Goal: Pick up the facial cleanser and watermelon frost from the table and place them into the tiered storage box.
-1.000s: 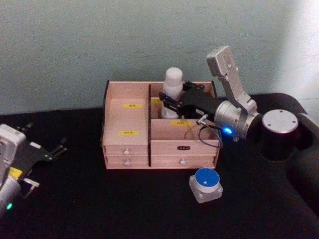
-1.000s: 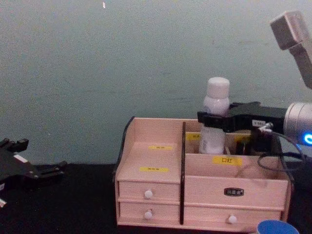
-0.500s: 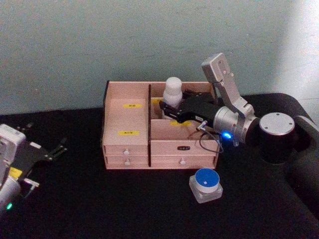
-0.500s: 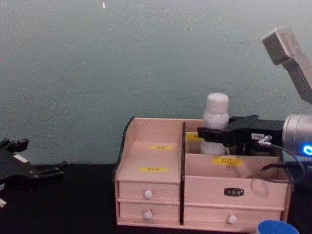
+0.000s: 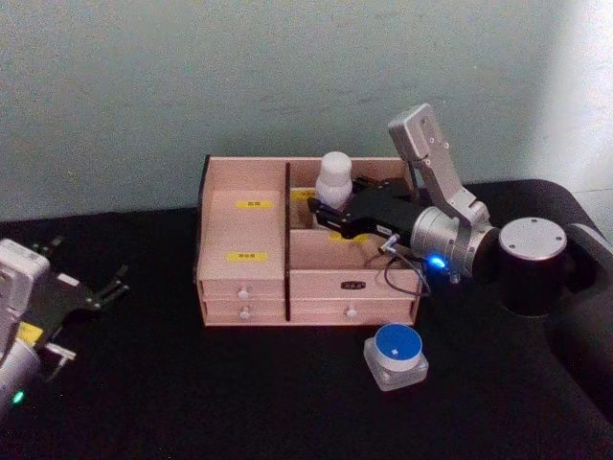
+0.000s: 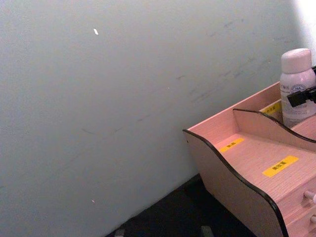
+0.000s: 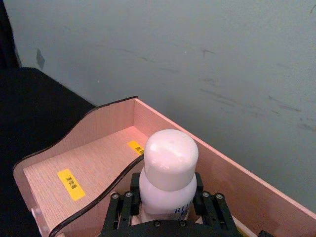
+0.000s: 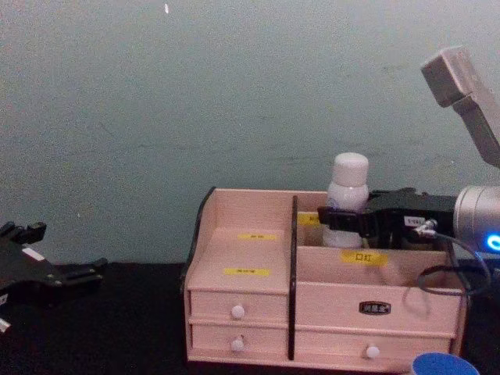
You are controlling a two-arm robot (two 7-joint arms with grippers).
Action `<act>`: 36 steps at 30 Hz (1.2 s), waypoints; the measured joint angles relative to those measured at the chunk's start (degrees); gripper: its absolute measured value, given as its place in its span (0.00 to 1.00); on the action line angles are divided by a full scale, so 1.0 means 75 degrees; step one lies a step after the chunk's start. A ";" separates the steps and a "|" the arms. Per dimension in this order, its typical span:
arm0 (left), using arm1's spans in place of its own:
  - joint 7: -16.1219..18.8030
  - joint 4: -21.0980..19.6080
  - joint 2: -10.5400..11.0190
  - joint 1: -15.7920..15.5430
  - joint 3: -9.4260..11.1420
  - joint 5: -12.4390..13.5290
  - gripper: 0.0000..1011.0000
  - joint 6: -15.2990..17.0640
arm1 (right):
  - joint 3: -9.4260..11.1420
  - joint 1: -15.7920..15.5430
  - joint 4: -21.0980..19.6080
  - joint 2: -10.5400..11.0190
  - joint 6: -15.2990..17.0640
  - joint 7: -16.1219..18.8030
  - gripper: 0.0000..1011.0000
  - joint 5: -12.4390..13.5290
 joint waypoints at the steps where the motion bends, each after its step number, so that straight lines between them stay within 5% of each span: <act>1: 0.0000 0.0000 0.0000 0.0000 -0.0001 0.0000 0.99 0.0000 | 0.0000 -0.0001 0.0000 0.0000 -0.0001 0.0000 0.59 0.0000; 9: 0.0000 0.0000 0.0000 0.0001 0.0000 0.0000 0.99 0.0000 | -0.0006 -0.0005 0.0000 0.0003 -0.0007 -0.0001 0.59 0.0004; 24: -0.0001 0.0000 0.0000 0.0001 -0.0001 0.0000 0.99 0.0000 | -0.0011 -0.0006 -0.0010 0.0004 -0.0018 -0.0004 0.98 0.0009; 36: 0.0000 0.0000 0.0000 0.0000 0.0000 0.0000 0.99 0.0000 | 0.0084 -0.0177 -0.0354 0.0118 -0.0116 -0.0023 0.99 0.0015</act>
